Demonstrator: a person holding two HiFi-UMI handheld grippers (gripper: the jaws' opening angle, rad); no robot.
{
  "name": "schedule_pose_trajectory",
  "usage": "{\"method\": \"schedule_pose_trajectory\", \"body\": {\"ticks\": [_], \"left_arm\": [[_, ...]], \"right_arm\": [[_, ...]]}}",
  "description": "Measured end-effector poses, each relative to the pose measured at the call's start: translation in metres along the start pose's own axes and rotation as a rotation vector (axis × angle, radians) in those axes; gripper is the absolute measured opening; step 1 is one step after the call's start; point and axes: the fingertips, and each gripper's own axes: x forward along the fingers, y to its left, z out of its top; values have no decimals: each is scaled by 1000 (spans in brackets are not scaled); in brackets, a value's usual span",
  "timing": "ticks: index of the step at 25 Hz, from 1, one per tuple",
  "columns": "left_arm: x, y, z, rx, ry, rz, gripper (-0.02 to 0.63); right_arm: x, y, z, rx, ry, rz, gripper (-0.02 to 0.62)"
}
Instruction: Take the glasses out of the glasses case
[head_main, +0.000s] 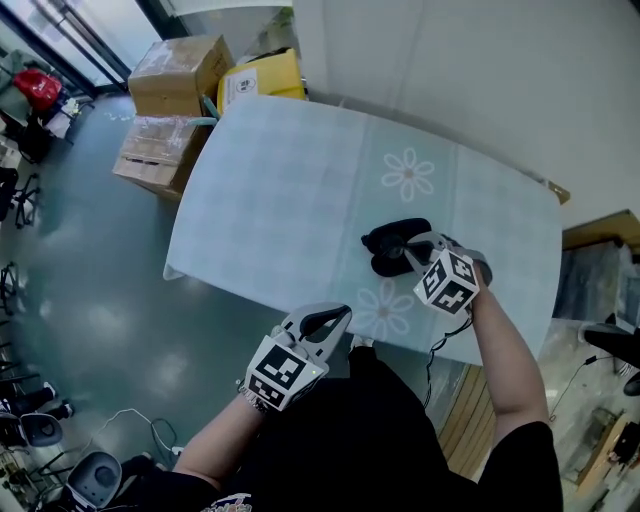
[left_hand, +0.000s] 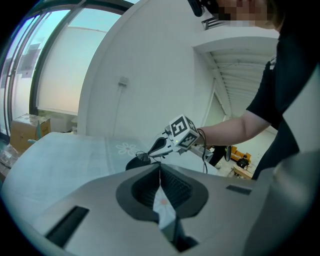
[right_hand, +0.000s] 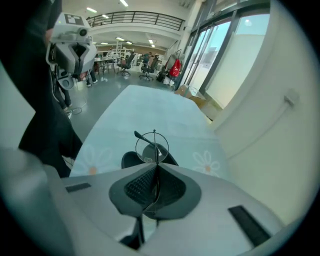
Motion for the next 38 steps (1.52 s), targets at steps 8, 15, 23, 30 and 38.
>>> {"method": "schedule_pose_trajectory", "body": {"ticks": [8,15,23,30,38], "left_arm": [[-14,-3,5,24,-22,-55,29],[-28,-6,13,25,-52,-92,29],[-43,-13,13,53,-62,-156,29],[-61,-27,4,81,-67,-208,29],[-84,-39,-17,97,-45,-248,29]], "right_arm": [[-50,3,24,300,-175,-147,25],[-102,19,47,623,-414,-256,25],[-142,66,77,810,-590,-302,25],[-152,109,90,839,-604,-341,24],[-158,156,96,917,-636,-373,23]]}}
